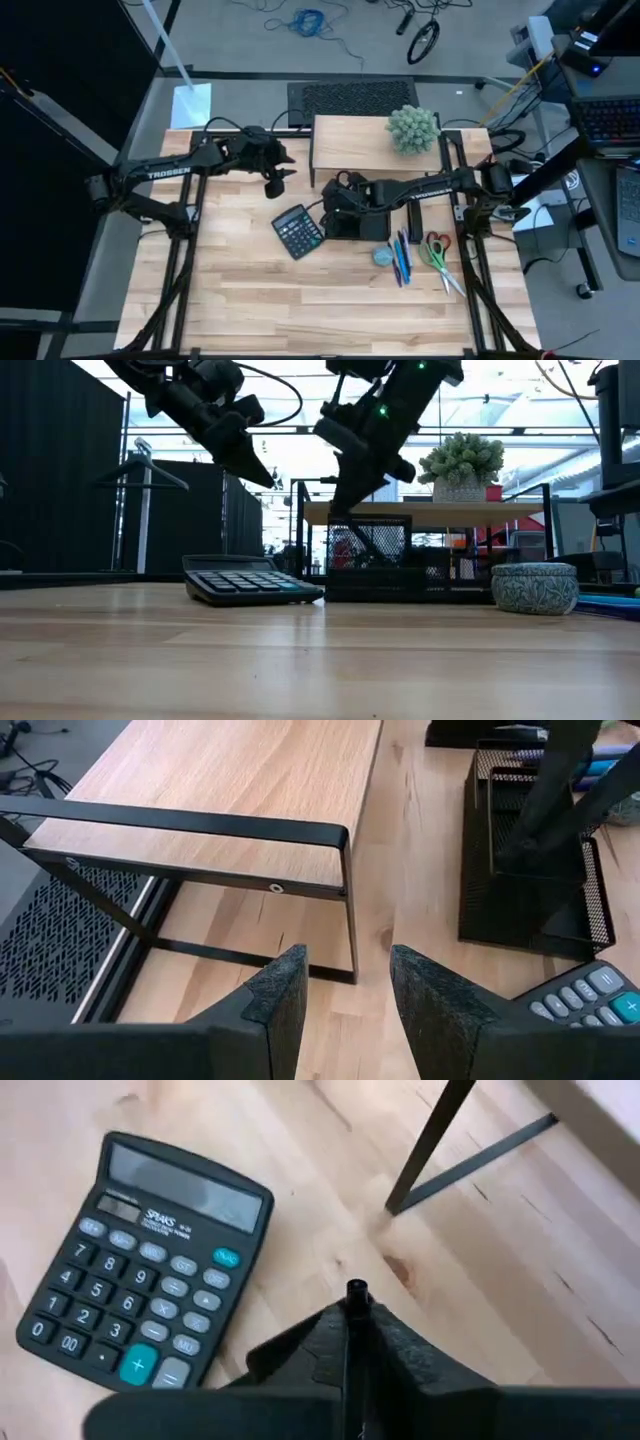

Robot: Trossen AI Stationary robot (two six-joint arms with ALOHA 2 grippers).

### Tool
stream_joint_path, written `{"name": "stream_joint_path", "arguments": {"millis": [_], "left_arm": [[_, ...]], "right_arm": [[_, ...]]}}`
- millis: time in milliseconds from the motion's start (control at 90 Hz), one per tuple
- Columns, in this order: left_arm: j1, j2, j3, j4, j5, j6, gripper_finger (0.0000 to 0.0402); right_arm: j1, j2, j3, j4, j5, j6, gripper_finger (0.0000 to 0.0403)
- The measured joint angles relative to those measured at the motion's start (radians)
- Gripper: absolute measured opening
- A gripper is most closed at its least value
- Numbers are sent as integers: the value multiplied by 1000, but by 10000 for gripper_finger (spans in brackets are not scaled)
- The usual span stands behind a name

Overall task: Pick and place office supplies into organizer
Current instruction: Remove the black pen from the black desk organizer

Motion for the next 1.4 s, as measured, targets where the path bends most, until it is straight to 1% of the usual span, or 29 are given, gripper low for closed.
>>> {"name": "stream_joint_path", "arguments": {"millis": [189,256,367,478,600,700,778,878,1022,1111,1178,1244,1400], "left_arm": [[0,0,0,1,0,0,135],[0,0,0,1,0,0,135],[0,0,0,2,0,0,135],[0,0,0,1,0,0,135],[0,0,0,0,0,-1,135],[0,0,0,1,0,-2,135],[0,0,0,0,0,-2,135],[0,0,0,0,-1,-2,135],[0,0,0,0,-1,-3,135],[0,0,0,0,-1,-3,135],[-1,0,0,0,-1,-3,135],[-1,0,0,0,-1,-3,135],[-1,0,0,0,-1,-3,135]], "right_arm": [[0,-32,0,15,8,-13,2],[1,-46,0,42,33,-29,2],[-1,-84,2,93,64,-70,2],[-2,-131,2,86,70,-81,2],[1,-204,2,62,68,-47,2],[7,-268,4,5,33,21,2],[20,-314,4,-88,-11,95,2],[44,-360,4,-241,-63,231,2],[105,-383,4,-512,-99,483,2],[160,-382,0,-637,-103,657,2],[200,-382,-26,-671,-103,764,2],[234,-381,-71,-665,-104,847,2],[283,-381,-233,-613,-152,1004,2]]}}
